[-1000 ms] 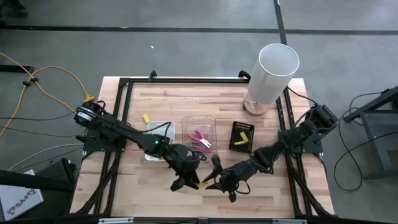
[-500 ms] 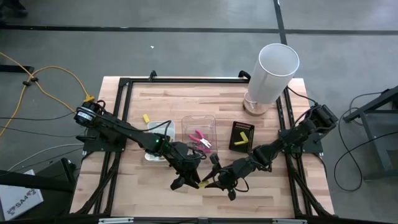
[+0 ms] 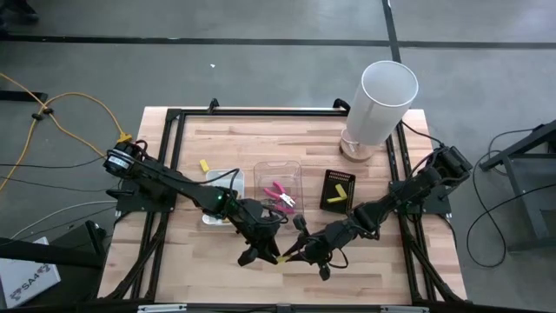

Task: Pick & Place School Supplies
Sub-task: Put the yellow eraser into the black basket

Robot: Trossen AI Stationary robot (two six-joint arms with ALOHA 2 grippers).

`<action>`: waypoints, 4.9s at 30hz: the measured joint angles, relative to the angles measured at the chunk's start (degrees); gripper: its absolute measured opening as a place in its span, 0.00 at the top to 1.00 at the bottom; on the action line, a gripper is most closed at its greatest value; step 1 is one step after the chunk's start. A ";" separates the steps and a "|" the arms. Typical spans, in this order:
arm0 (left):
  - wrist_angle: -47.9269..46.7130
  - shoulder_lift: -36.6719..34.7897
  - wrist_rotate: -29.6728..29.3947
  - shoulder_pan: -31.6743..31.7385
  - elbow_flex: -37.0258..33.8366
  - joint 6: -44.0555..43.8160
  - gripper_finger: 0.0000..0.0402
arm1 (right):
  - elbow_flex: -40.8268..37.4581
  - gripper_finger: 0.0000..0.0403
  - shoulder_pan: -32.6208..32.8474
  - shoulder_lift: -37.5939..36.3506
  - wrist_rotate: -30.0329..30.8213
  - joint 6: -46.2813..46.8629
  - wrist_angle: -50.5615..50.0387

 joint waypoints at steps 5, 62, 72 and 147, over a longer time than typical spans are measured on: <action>0.17 0.00 0.00 0.00 0.00 -0.07 0.75 | 0.00 0.92 0.00 0.00 -0.11 0.09 0.00; 0.68 0.02 0.46 -1.83 0.00 5.42 0.56 | 0.02 0.92 3.76 -8.63 37.53 40.32 -51.62; 0.68 0.02 0.44 -3.52 0.00 5.43 0.56 | 0.02 0.92 2.37 -8.57 41.59 56.83 -69.86; -13.34 -5.50 10.45 5.09 -0.02 7.17 0.56 | -11.28 0.64 -11.16 -19.37 24.92 46.58 -51.13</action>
